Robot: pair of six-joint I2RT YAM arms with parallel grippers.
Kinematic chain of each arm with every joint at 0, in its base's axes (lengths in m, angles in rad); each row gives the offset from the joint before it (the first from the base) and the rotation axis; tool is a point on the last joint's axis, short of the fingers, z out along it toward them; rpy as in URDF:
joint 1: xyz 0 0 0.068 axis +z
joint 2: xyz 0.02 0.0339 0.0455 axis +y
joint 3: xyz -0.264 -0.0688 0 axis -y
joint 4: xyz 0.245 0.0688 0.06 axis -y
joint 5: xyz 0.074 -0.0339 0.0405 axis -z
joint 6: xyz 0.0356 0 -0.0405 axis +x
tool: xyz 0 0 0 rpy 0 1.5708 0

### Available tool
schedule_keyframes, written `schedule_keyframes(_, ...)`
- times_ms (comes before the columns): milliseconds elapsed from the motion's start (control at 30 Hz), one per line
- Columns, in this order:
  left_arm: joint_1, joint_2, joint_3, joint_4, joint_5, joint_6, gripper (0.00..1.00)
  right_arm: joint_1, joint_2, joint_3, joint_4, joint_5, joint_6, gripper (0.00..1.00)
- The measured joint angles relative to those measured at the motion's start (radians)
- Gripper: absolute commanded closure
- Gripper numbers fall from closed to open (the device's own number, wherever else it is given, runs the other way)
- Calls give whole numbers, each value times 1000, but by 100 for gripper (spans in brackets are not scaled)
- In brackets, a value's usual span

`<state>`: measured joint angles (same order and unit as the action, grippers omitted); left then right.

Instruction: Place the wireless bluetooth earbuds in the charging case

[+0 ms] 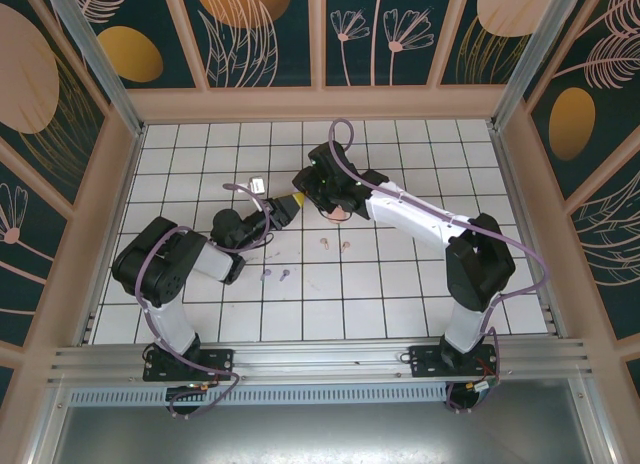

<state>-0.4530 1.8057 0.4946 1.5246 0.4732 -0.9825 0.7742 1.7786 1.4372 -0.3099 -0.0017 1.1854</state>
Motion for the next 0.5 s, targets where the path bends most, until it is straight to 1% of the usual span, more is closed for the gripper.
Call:
schedule_keyframes(67, 0, 0, -1, 2, 1, -3, 56, 0, 2, 0, 0, 0, 0, 65)
schedule_keyframes(167, 0, 0, -1, 5, 2, -6, 57, 0, 4, 0, 0, 0, 0, 65)
schedule_keyframes(333, 0, 8, -1, 4, -2, -10, 69, 0, 4, 0, 1, 0, 0, 65)
schedule_keyframes(500, 0, 17, -1, 6, -2, -14, 73, 0, 5, 0, 0, 1, 0, 65)
